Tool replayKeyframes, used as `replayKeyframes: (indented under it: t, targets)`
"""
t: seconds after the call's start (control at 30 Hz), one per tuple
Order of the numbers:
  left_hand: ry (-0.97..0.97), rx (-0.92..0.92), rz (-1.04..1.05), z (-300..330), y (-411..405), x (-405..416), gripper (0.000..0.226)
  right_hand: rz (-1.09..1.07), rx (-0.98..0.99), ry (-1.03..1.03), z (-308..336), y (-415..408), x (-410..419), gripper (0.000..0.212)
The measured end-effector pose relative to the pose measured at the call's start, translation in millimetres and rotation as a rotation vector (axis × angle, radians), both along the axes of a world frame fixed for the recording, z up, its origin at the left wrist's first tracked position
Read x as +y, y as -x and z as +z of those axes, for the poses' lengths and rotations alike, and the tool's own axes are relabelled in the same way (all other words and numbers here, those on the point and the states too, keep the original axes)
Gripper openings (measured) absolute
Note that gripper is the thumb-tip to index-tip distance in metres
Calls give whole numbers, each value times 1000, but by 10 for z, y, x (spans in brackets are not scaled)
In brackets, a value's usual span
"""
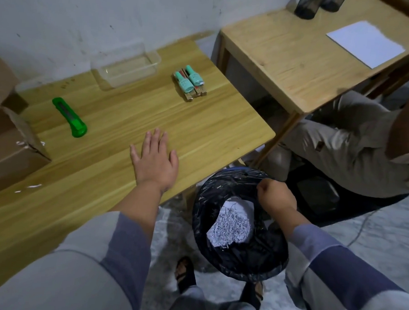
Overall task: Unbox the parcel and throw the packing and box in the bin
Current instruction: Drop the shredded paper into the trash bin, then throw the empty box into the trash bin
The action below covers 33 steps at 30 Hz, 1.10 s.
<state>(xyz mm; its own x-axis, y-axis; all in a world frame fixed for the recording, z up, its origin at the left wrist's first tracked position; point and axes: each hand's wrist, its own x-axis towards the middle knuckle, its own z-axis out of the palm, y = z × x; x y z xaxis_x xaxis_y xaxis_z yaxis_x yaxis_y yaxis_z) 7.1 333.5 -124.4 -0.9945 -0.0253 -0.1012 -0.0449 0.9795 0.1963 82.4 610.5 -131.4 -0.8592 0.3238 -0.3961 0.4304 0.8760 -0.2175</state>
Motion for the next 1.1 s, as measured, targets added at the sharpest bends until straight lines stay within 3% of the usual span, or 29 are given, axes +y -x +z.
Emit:
replayKeyframes:
  t: [0.13,0.23,0.37,0.73,0.97,1.1]
  targets:
    - [-41,-162,-67,165,63,-82,59,46,124,0,331,150,-155,22]
    - [-201,-242,-49,365,113,-233,54,121,219,-15,687,308,-362,23]
    - [-333,-179,61,720,-29,-482,44,269,284,27,1158,567,-804,21]
    - [-392,103,424,1416,-910,-1950,29,761,346,202,1729,745,-2750,25]
    - [-375,186,673,1319,-1084,-3208,36,852,257,216,1612,956,-3972,31]
    - [-475,84,792,1129,-984,-3603,64,720,151,345,1340,1116,-4479,52]
